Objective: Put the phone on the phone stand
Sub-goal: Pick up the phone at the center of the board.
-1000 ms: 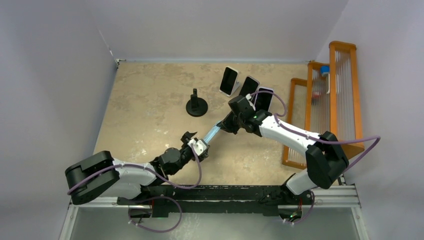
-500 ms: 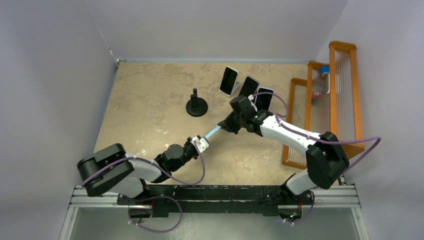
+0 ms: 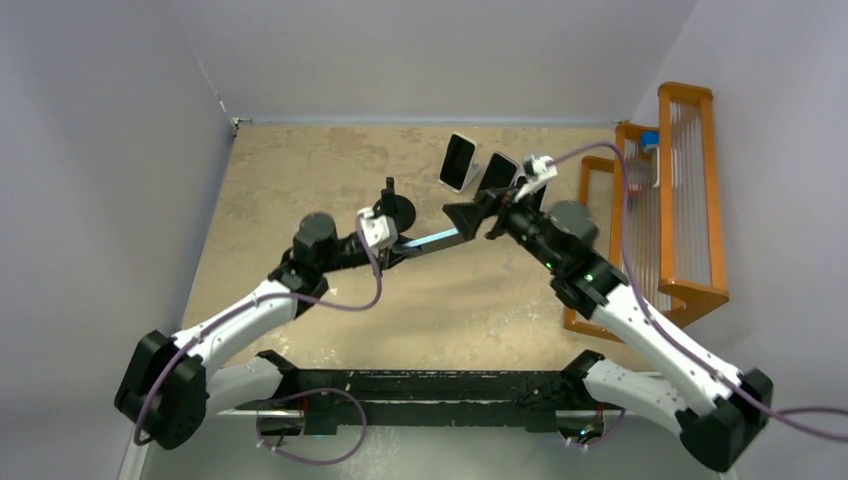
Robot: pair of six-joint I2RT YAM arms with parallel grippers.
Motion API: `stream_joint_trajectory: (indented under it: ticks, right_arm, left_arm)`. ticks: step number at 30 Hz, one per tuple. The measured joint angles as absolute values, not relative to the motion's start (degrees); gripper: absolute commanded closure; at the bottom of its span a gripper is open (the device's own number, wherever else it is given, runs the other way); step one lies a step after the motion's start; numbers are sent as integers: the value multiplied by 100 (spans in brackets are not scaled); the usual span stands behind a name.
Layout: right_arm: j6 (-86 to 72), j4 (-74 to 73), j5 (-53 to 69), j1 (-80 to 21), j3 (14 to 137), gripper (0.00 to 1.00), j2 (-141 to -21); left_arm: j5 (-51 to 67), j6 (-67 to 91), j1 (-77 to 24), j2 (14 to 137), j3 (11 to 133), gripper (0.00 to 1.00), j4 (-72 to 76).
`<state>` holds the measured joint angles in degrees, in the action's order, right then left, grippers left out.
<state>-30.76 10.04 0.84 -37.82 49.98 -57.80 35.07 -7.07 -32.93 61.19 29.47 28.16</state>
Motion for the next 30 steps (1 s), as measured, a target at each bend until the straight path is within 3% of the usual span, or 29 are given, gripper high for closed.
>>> stream_joint_trajectory:
  ticks: [5,9,17,21,30]
  right_arm:
    - [-1251,1927,1406,-3745,4449,4,-4807]
    - [-375,1697,2053,-3723,4633,6,-4731]
    - [504,585,2574,-3660,5841,5,-4980]
    - [598,543,2851,-3400,5911,7,-5306]
    - [106,821,4915,-1955,6344,20,-6869]
  left_arm:
    - [5979,-655,-2392,7389,4901,100,1422]
    - [7505,-808,-1680,8646,6611,100,104]
    - [8230,-3463,-1234,10436,10512,100,-4882]
    - [8447,-4257,-1253,10361,10855,100,-6370]
    - [8484,-4602,-1278,10005,10748,100,-7196]
